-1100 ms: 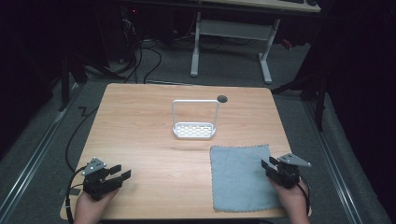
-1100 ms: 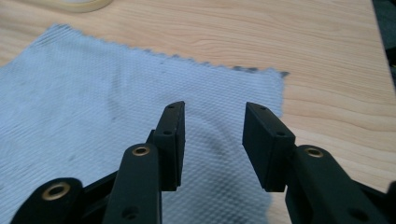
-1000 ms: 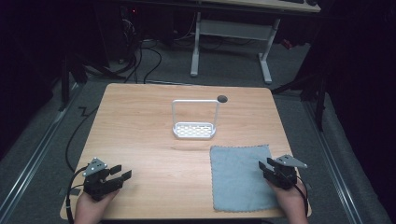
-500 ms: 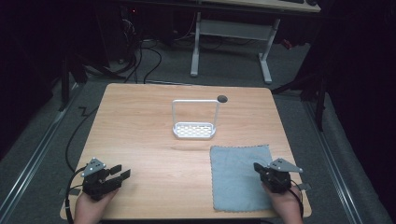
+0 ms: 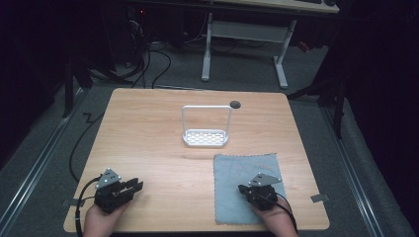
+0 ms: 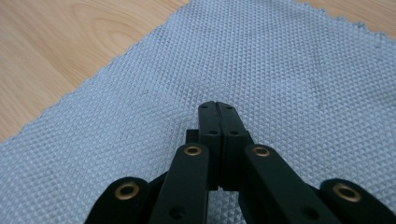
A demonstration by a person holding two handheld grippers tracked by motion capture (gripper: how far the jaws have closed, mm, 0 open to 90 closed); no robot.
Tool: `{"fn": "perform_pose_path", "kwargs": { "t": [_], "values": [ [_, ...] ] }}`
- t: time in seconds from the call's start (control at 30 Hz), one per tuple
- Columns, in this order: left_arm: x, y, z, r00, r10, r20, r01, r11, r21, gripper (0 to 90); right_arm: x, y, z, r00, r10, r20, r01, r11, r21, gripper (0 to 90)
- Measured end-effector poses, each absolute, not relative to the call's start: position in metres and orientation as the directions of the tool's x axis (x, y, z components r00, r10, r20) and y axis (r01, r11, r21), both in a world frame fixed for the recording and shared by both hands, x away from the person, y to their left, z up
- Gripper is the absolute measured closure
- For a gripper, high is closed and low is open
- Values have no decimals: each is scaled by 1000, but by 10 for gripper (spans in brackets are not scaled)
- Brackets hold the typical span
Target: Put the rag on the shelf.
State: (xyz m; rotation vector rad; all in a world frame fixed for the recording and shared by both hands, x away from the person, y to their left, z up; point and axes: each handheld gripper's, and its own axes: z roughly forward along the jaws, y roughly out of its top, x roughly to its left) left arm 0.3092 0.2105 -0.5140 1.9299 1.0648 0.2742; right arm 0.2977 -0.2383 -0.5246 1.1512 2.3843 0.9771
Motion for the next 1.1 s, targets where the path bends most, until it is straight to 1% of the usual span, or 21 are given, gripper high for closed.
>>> {"fn": "perform_pose_path", "kwargs": {
  "t": [0.03,0.07,0.13,0.17,0.2,0.27,0.37,0.4,0.43,0.47,0.5,0.53,0.57,0.6,0.63,0.67,0.7,0.77,0.93,0.97,1.1],
  "values": [
    [309,210,-514,607,767,-209,570,-236,787,710,298,-238,-525,-625,781,10,563,442,698,900],
    [309,196,-513,637,742,-210,563,-262,784,712,299,-226,-525,-648,762,13,549,455,701,900],
    [309,179,-511,669,712,-211,555,-291,779,713,300,-215,-526,-669,743,18,534,464,707,900],
    [309,179,-511,669,712,-211,555,-291,779,715,300,-211,-526,-681,732,23,527,469,709,900],
    [310,161,-511,702,682,-205,543,-326,774,716,299,-209,-526,-689,724,17,521,479,707,900],
    [311,145,-512,725,661,-193,532,-360,767,722,297,-211,-522,-685,728,-11,498,480,722,900],
    [316,112,-512,762,618,-195,514,-392,763,731,296,-230,-514,-643,766,-2,503,425,752,898],
    [318,104,-511,769,608,-197,509,-396,764,747,295,-237,-513,-624,781,-3,508,408,759,892],
    [318,104,-511,769,608,-197,509,-396,764,763,295,-237,-513,-624,781,-3,508,408,759,892],
    [323,80,-511,786,591,-182,493,-421,761,787,295,-252,-511,-595,804,-17,508,392,767,882],
    [326,68,-512,787,591,-176,492,-430,757,812,294,-257,-510,-582,813,-22,509,386,770,877],
    [326,68,-512,787,591,-176,492,-430,757,833,294,-263,-509,-564,825,-27,512,376,773,877],
    [333,47,-514,793,582,-181,494,-439,751,847,294,-270,-508,-550,835,-31,512,366,777,877],
    [336,38,-515,795,580,-180,494,-445,747,855,295,-275,-508,-535,844,-27,517,353,779,877],
    [336,38,-515,795,580,-180,494,-445,747,858,295,-280,-508,-522,853,-29,520,344,782,877],
    [341,20,-519,802,568,-186,497,-462,735,859,296,-285,-508,-507,861,-27,524,333,784,878],
    [343,14,-522,803,564,-190,502,-471,725,859,297,-289,-508,-499,866,-28,525,328,785,877],
    [345,8,-526,806,563,-185,509,-498,702,860,298,-294,-509,-482,876,-17,537,310,785,877],
    [342,17,-528,804,563,-189,508,-486,711,892,299,-301,-509,-463,886,-3,546,289,786,877],
    [340,30,-528,802,568,-183,508,-489,709,893,299,-300,-509,-465,885,-2,547,289,785,878],
    [335,60,-526,792,588,-168,516,-495,699,892,299,-297,-511,-478,878,-4,544,299,784,879]
  ]
}}
